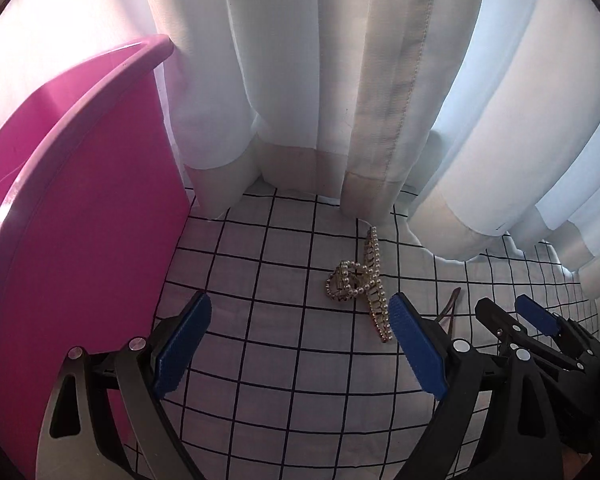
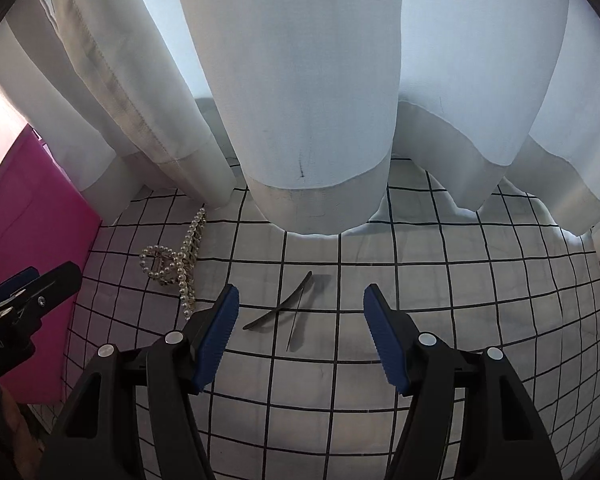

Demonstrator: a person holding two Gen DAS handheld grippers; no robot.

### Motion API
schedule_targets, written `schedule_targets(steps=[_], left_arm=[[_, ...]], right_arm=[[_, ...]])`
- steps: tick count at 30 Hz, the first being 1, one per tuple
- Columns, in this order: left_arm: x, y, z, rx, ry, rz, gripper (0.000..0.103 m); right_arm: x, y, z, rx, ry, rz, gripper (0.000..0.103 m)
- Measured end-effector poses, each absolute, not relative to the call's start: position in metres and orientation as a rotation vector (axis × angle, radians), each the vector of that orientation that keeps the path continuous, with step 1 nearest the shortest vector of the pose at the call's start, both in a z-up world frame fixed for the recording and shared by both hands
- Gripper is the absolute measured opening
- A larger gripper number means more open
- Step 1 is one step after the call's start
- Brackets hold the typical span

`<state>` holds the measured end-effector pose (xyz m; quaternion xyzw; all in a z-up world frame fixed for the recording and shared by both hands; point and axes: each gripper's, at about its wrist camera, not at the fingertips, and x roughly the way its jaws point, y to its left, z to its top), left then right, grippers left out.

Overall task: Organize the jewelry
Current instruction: 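Move both tools back over the table toward the pearl clip and hair pin, then grasp the pearl hair clip with the left tool while the right tool grasps the brown hair pin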

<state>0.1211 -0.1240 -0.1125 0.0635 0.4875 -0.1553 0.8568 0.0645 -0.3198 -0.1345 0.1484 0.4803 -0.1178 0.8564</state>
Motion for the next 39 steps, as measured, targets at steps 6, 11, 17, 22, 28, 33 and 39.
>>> schedule_targets(steps=[6, 11, 17, 22, 28, 33, 39], left_arm=[[0.136, -0.130, -0.134, 0.151, 1.032, -0.308, 0.088], [0.145, -0.134, -0.150, 0.169, 1.044, -0.297, 0.088], [0.152, -0.139, -0.163, 0.169, 1.067, -0.296, 0.088], [0.156, -0.143, -0.171, 0.165, 1.073, -0.296, 0.088], [0.157, -0.151, -0.179, 0.171, 1.072, -0.305, 0.088], [0.158, -0.160, -0.183, 0.164, 1.061, -0.311, 0.088], [0.150, -0.174, -0.182, 0.177, 1.030, -0.338, 0.088]], right_arm=[[0.081, -0.321, -0.163, 0.335, 1.035, -0.267, 0.062], [0.092, -0.317, -0.180, 0.316, 1.062, -0.290, 0.062], [0.096, -0.310, -0.196, 0.254, 1.082, -0.302, 0.062], [0.090, -0.306, -0.200, 0.191, 1.074, -0.318, 0.062], [0.069, -0.324, -0.202, 0.189, 1.058, -0.350, 0.062], [0.055, -0.335, -0.205, 0.197, 1.049, -0.357, 0.064], [0.050, -0.341, -0.208, 0.197, 1.042, -0.355, 0.066]])
